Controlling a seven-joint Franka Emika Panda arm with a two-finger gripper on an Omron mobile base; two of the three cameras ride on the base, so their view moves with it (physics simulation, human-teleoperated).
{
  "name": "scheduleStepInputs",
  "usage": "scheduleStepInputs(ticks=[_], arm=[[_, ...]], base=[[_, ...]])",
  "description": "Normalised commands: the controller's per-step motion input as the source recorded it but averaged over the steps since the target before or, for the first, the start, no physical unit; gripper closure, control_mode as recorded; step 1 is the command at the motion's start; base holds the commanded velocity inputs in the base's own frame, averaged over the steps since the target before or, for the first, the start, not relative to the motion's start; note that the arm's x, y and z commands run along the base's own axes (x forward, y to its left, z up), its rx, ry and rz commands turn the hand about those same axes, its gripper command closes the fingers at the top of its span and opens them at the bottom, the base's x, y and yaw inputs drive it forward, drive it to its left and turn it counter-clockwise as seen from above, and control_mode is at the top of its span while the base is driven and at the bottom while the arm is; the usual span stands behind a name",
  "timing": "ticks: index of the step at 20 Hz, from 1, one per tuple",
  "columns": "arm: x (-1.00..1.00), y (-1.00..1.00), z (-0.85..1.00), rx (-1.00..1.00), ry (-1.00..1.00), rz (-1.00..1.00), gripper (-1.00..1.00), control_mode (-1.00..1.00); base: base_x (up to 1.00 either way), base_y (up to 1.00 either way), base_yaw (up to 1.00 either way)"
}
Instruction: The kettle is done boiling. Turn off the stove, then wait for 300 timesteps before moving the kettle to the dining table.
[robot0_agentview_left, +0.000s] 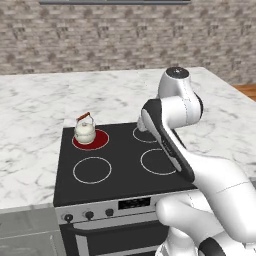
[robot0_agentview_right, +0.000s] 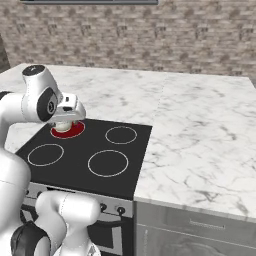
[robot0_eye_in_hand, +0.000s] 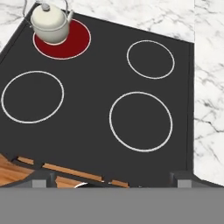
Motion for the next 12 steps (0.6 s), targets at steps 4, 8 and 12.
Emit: scheduleStepInputs(ticks=[4,8,12], arm=[[0.15,0.52,0.00,-0.09,0.04,0.08,-1.00,-1.00],[0.08,0.51,0.00,-0.12,0.04,0.11,-1.00,-1.00],[0.00,0.44,0.00,-0.17,0.00,0.11,-1.00,-1.00]], base=[[0.00,0.00,0.00],[0.00,0.00,0.00],[0.00,0.00,0.00]])
